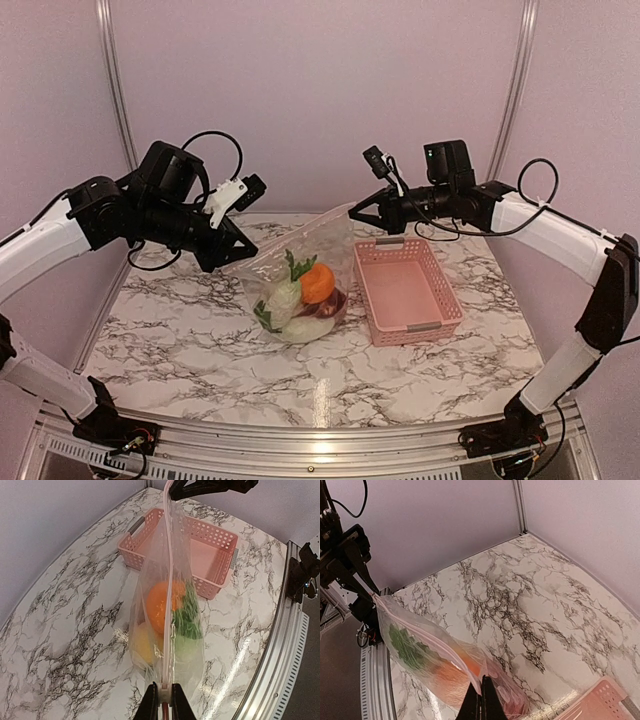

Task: Place the food in the zip-top bag and seal the zipper
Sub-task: Zip the zipper of the food storage bag.

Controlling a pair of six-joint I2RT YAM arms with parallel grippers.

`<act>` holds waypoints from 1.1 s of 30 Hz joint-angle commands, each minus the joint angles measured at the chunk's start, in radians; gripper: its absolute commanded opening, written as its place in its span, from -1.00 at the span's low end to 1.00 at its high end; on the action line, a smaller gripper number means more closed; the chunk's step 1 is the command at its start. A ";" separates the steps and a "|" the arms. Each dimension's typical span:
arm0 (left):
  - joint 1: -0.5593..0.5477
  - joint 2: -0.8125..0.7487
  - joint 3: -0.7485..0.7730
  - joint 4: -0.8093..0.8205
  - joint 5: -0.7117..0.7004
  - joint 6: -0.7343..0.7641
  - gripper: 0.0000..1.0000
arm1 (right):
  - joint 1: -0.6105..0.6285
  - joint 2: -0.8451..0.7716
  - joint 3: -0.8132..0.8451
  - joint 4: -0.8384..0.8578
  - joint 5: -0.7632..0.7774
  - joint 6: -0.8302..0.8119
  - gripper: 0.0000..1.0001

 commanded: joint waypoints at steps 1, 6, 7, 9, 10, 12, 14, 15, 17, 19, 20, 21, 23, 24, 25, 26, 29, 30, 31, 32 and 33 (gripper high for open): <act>0.009 -0.046 -0.032 -0.091 -0.022 -0.014 -1.00 | -0.033 -0.012 0.005 0.032 0.060 0.013 -1.00; 0.010 -0.070 -0.053 -0.098 -0.033 -0.021 -1.00 | -0.036 -0.010 0.003 0.033 0.060 0.014 -1.00; 0.010 -0.073 -0.056 -0.103 -0.037 -0.022 -1.00 | -0.037 -0.010 0.003 0.034 0.060 0.015 -1.00; 0.012 -0.079 -0.060 -0.109 -0.043 -0.022 -1.00 | -0.036 -0.007 0.003 0.036 0.059 0.017 -1.00; 0.012 -0.084 -0.062 -0.113 -0.046 -0.022 -1.00 | -0.036 -0.007 0.004 0.037 0.059 0.019 -1.00; 0.013 -0.092 -0.068 -0.119 -0.054 -0.022 -1.00 | -0.036 -0.004 0.005 0.038 0.058 0.020 -1.00; 0.014 -0.102 -0.075 -0.122 -0.060 -0.023 -1.00 | -0.037 -0.001 0.006 0.040 0.055 0.022 -1.00; 0.015 -0.106 -0.080 -0.123 -0.061 -0.023 -1.00 | -0.036 -0.001 0.007 0.040 0.054 0.023 -1.00; 0.016 -0.114 -0.085 -0.126 -0.064 -0.024 -1.00 | -0.036 0.004 0.008 0.041 0.053 0.024 -1.00; 0.017 -0.116 -0.090 -0.128 -0.068 -0.024 -1.00 | -0.036 0.008 0.009 0.044 0.051 0.027 -1.00; 0.017 -0.118 -0.091 -0.129 -0.068 -0.024 -1.00 | -0.036 0.010 0.011 0.047 0.050 0.028 -1.00; 0.018 -0.118 -0.092 -0.130 -0.070 -0.024 -1.00 | -0.036 0.014 0.012 0.048 0.048 0.029 -1.00; 0.019 -0.118 -0.094 -0.131 -0.072 -0.023 -1.00 | -0.036 0.018 0.016 0.048 0.045 0.031 -1.00; 0.019 -0.118 -0.094 -0.131 -0.073 -0.021 -1.00 | -0.036 0.020 0.019 0.048 0.044 0.031 -1.00; 0.021 -0.118 -0.093 -0.132 -0.075 -0.020 -1.00 | -0.036 0.022 0.020 0.048 0.044 0.030 -1.00; 0.022 -0.118 -0.093 -0.133 -0.077 -0.020 -1.00 | -0.037 0.024 0.022 0.047 0.043 0.031 -1.00; 0.026 -0.119 -0.089 -0.135 -0.082 -0.016 -1.00 | -0.036 0.029 0.023 0.048 0.039 0.032 -1.00; 0.028 -0.121 -0.088 -0.137 -0.083 -0.015 -1.00 | -0.036 0.030 0.023 0.048 0.039 0.032 -1.00; 0.031 -0.121 -0.087 -0.137 -0.086 -0.015 -1.00 | -0.036 0.031 0.023 0.048 0.038 0.032 -1.00; 0.034 -0.123 -0.086 -0.137 -0.089 -0.015 -1.00 | -0.036 0.033 0.023 0.049 0.036 0.034 -1.00; 0.038 -0.124 -0.086 -0.135 -0.091 -0.015 -1.00 | -0.036 0.032 0.023 0.052 0.033 0.038 -1.00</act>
